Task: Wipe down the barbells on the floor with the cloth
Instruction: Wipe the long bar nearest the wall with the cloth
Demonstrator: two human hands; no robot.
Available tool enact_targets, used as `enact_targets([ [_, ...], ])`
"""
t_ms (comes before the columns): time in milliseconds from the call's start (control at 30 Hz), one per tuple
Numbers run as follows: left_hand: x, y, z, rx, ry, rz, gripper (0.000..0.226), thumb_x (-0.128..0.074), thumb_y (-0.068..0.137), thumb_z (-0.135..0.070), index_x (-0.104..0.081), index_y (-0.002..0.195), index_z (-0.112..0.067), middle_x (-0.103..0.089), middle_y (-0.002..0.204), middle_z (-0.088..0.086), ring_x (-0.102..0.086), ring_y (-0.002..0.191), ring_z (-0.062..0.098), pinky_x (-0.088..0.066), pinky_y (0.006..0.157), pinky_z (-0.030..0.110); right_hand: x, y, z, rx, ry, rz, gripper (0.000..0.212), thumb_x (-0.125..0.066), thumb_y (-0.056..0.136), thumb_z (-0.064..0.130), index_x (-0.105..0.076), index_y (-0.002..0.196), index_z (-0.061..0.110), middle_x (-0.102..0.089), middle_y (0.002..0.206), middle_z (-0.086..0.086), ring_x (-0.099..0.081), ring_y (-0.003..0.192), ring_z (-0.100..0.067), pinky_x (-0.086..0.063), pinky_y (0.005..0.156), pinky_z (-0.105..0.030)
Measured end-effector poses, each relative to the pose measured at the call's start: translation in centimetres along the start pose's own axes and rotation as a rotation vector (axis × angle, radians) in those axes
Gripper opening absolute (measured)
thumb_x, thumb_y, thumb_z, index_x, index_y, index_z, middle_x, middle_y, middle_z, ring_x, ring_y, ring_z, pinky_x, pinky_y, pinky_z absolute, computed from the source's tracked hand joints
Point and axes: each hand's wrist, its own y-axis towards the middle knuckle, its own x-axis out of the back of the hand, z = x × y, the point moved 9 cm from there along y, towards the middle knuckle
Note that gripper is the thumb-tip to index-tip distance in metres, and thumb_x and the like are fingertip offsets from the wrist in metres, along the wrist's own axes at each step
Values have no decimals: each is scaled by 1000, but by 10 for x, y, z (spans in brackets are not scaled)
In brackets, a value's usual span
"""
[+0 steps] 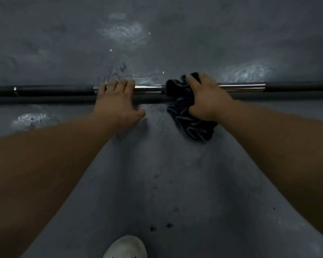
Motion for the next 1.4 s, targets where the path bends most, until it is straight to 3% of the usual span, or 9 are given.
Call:
enact_targets([
  [267,-9,-91,-22,6,-83,-39,91,-46,69,-59,-32,147,-15,-35,150,11,-32,137,33,-30,107,49,-37,-89,2,1,42,7,89,-68,80,20,-24,157,22,-20,162,-8,-22,148,-31,-32,116,-43],
  [367,10,-97,-30,-35,-49,-100,79,-42,75,-55,-38,142,-14,-43,141,13,-42,124,35,-34,101,49,-22,-114,5,12,72,-142,71,-64,78,17,-41,146,20,-41,146,-9,-45,129,-35,-47,95,-45],
  [467,-8,-85,-40,-66,-67,49,81,-40,84,-64,-23,150,-20,-25,158,7,-26,142,30,-23,115,52,-26,-101,4,-25,93,-118,80,-64,81,20,-30,153,24,-26,157,-15,-31,141,-37,-42,106,-49],
  [567,-45,-119,-56,-69,-95,168,78,-40,81,-74,-36,142,-24,-43,146,5,-40,133,28,-28,112,50,-77,-119,5,-105,43,142,88,-65,87,27,-15,159,30,-5,166,-15,-14,150,-35,-31,117,-49],
  [667,-53,-175,-67,-52,-74,134,88,-33,77,-77,-37,143,-19,-47,144,8,-42,132,29,-24,113,50,-92,-172,7,-88,34,88,84,-69,82,17,-29,154,27,-21,161,-14,-28,144,-35,-45,102,-48],
  [800,-56,-248,-80,-53,-91,251,94,-29,82,-75,-14,155,-17,-14,163,7,-13,149,24,-10,119,46,-77,-223,15,-50,35,35,39,-62,84,5,-59,123,12,-49,122,-14,-52,109,-38,-51,78,-44],
  [933,7,-289,-109,7,-142,198,93,-44,87,-68,-10,156,-16,-8,164,6,-11,150,24,-12,119,47,-54,-298,19,-131,152,86,30,-55,84,-1,-60,112,9,-51,116,-14,-55,102,-36,-45,74,-38],
  [1233,180,-424,-215,33,-172,118,90,-38,91,-66,-2,157,-16,-1,165,6,-4,151,23,-11,119,44,84,-492,45,7,148,56,28,-58,87,3,-59,114,9,-53,116,-13,-51,109,-34,-37,71,-34],
  [1400,219,-485,-232,80,-173,84,88,-38,92,-64,-2,157,-17,-2,165,6,-5,151,24,-10,120,45,113,-542,54,64,112,11,26,-56,89,8,-56,115,11,-51,115,-11,-50,108,-33,-34,68,-35],
])
